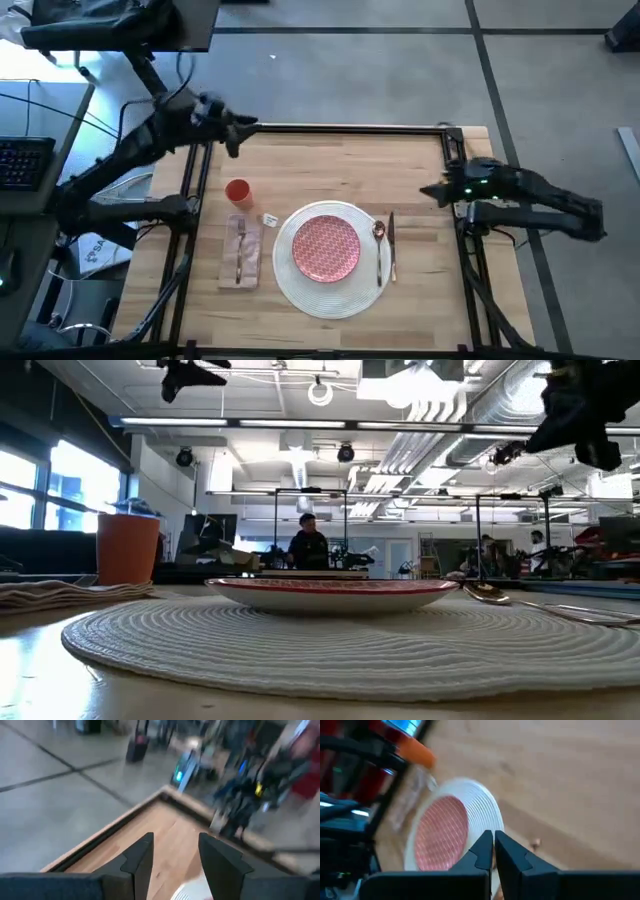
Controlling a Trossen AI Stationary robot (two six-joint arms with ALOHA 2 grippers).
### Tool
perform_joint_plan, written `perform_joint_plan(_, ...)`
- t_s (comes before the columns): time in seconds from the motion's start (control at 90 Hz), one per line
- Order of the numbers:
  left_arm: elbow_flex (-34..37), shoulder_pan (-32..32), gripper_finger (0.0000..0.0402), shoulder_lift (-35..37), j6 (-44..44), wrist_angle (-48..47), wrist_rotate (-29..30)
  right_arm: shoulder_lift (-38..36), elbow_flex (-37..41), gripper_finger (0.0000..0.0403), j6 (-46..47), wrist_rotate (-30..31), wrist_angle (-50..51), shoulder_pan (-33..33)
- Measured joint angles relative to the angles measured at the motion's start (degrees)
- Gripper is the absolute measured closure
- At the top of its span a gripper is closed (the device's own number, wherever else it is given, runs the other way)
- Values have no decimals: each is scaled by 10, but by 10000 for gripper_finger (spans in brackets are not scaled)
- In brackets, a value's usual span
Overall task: Set table place
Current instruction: Return to Home Position
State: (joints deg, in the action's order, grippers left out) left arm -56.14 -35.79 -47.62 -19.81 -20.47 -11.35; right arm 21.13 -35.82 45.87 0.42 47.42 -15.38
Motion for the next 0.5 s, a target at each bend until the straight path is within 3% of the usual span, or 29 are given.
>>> perform_joint_plan(0.156, 119, 24, 264, 69, -74, 49, -9, -66, 27, 403, -17, -34, -18, -13)
perform_joint_plan(0.322, 205, 62, 264, 99, -63, 26, -104, -96, 49, 403, -9, -70, 4, -13)
perform_joint_plan(0.411, 239, 76, 264, 96, -93, 2, -97, -100, 65, 403, -9, -40, 11, -13)
perform_joint_plan(0.5, 278, 92, 264, 100, -74, 65, -90, -100, 77, 403, -5, 13, 5, -13)
